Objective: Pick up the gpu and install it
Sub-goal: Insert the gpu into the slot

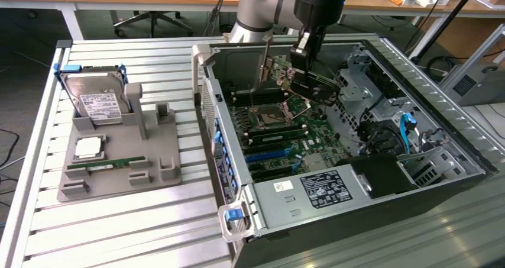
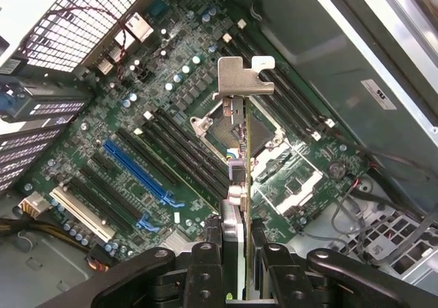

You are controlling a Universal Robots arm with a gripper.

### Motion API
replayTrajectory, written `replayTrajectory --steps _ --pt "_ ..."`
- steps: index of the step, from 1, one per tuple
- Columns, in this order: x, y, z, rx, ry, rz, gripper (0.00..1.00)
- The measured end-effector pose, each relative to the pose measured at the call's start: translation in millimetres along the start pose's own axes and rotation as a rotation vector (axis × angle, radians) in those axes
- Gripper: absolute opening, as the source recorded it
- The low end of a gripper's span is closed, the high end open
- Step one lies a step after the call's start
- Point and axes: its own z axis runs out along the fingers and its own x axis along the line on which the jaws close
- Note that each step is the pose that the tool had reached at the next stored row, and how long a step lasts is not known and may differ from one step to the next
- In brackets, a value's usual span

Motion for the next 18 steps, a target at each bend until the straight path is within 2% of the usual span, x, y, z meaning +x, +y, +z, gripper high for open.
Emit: replayTrajectory --steps 18 --pt "0.0 0.0 0.3 -0.0016 -0.0063 -0.062 0.27"
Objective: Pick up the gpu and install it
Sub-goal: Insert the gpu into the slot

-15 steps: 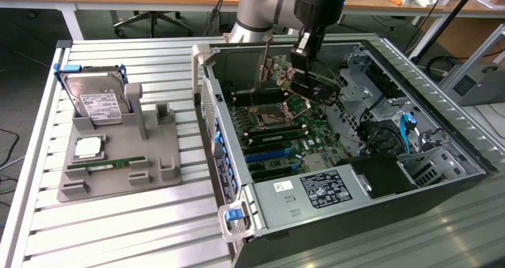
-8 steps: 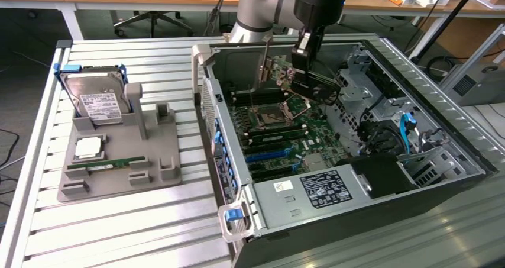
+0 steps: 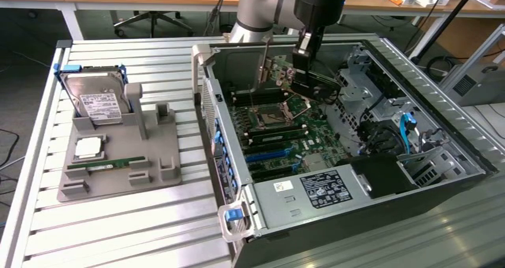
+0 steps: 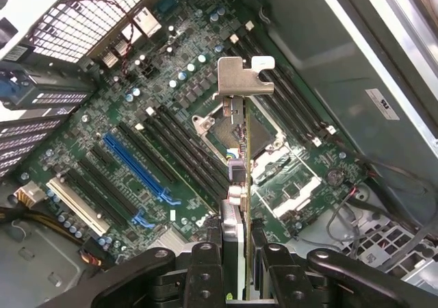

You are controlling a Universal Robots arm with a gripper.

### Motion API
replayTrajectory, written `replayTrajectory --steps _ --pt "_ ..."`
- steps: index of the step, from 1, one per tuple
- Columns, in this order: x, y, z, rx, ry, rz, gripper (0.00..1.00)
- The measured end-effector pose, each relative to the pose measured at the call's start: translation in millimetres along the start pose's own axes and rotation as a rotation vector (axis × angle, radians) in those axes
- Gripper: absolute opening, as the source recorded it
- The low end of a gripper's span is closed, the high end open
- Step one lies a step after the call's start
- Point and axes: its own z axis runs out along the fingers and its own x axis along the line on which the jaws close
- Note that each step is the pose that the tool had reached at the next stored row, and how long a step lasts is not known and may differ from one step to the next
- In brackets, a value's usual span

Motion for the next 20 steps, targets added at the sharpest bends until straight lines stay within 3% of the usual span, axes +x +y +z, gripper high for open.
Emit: replayTrajectory --steps 20 --pt "0.0 0.0 0.3 -0.0018 -0.0076 -0.076 0.27"
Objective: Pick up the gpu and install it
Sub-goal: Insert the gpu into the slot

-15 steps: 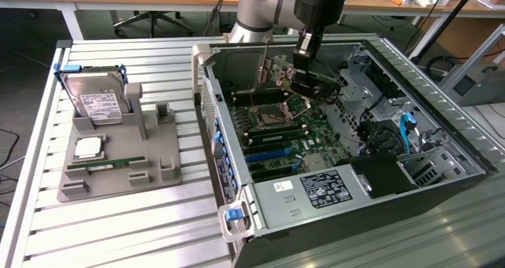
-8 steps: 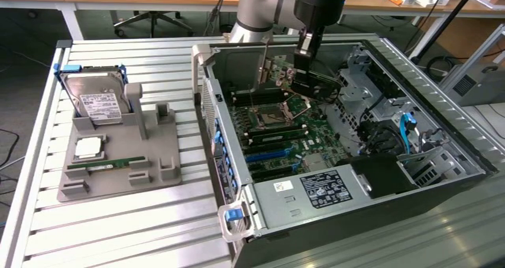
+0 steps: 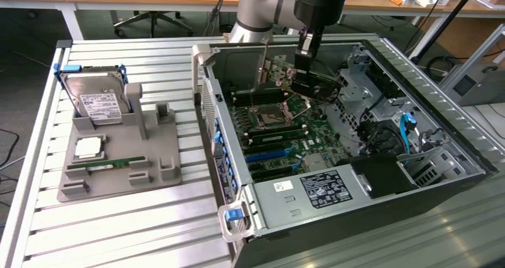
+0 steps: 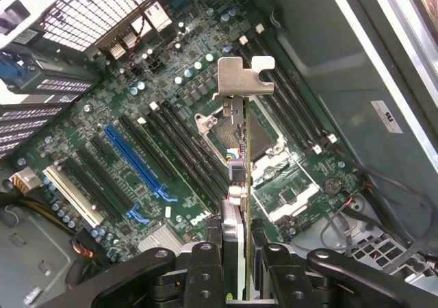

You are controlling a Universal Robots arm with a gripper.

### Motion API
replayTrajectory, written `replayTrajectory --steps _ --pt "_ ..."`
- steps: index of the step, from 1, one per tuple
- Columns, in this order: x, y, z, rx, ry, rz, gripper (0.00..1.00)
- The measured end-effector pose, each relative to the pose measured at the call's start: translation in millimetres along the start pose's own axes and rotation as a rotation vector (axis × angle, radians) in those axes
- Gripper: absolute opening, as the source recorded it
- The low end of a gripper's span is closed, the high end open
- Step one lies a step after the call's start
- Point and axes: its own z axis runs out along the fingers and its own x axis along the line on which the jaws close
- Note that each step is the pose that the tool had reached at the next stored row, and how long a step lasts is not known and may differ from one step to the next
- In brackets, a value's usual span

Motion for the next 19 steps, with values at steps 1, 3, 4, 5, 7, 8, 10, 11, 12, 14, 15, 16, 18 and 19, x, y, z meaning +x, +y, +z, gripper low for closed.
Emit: replayTrajectory --steps 1,3,4,5,7,8,10,11,12,14,15,16,18,19 --pt "0.0 0.0 0.0 -0.0001 -0.0003 -0.003 0.27" --pt "0.0 0.0 0.0 -0.0002 -0.0008 -0.008 0.27" --pt "0.0 0.0 0.1 -0.0003 -0.0012 -0.012 0.27" --pt "0.0 0.0 0.1 -0.0004 -0.0016 -0.016 0.27" --pt "0.0 0.0 0.2 -0.0006 -0.0026 -0.025 0.27" --pt "0.0 0.0 0.2 -0.0007 -0.0029 -0.028 0.27" --pt "0.0 0.0 0.3 -0.0009 -0.0035 -0.034 0.27" --pt "0.0 0.0 0.3 -0.001 -0.0039 -0.037 0.27" --pt "0.0 0.0 0.4 -0.0011 -0.0042 -0.04 0.27" --pt "0.0 0.1 0.4 -0.0012 -0.0048 -0.046 0.27" --pt "0.0 0.1 0.5 -0.0014 -0.0054 -0.051 0.27" --pt "0.0 0.1 0.5 -0.0015 -0.0057 -0.054 0.27" --pt "0.0 0.1 0.6 -0.0016 -0.0064 -0.061 0.27" --pt "0.0 0.1 0.6 -0.0017 -0.0067 -0.064 0.27"
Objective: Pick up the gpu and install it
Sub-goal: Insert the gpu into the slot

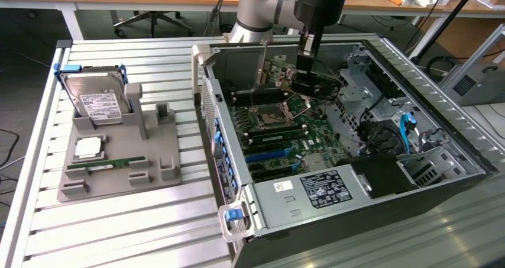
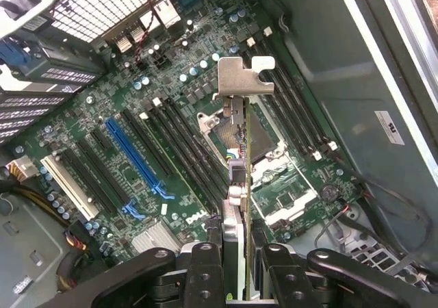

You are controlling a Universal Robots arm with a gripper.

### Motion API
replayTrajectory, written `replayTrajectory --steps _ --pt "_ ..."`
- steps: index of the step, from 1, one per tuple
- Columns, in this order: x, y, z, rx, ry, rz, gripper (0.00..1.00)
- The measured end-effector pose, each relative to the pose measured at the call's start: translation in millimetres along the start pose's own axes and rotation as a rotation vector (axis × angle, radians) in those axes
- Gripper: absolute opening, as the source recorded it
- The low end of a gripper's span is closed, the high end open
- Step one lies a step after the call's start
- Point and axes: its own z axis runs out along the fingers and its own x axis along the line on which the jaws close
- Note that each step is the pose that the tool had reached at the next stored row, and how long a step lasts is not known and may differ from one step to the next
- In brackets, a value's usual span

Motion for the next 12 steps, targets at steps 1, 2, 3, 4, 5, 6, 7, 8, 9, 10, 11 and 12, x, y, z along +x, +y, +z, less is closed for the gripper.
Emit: replayTrajectory --steps 1,2,3,4,5,6,7,8,9,10,11,12 --pt "0.0 0.0 0.1 -0.0001 -0.0005 -0.005 0.27" --pt "0.0 0.0 0.1 -0.0002 -0.0008 -0.007 0.27" --pt "0.0 0.0 0.1 -0.0003 -0.0012 -0.011 0.27" --pt "0.0 0.0 0.2 -0.0005 -0.0019 -0.018 0.27" --pt "0.0 0.0 0.4 -0.0009 -0.0033 -0.031 0.27" --pt "0.0 0.1 0.5 -0.0011 -0.0043 -0.04 0.27" --pt "0.0 0.1 0.7 -0.0015 -0.0058 -0.054 0.27" --pt "0.0 0.1 0.8 -0.0017 -0.0066 -0.062 0.27" --pt "0.0 0.1 0.9 -0.002 -0.0078 -0.074 0.27" --pt "0.0 0.1 1.2 -0.0025 -0.0098 -0.094 0.27" --pt "0.1 0.2 1.6 -0.0032 -0.0128 -0.123 0.27" --pt "0.1 0.2 1.7 -0.0035 -0.0142 -0.136 0.27"
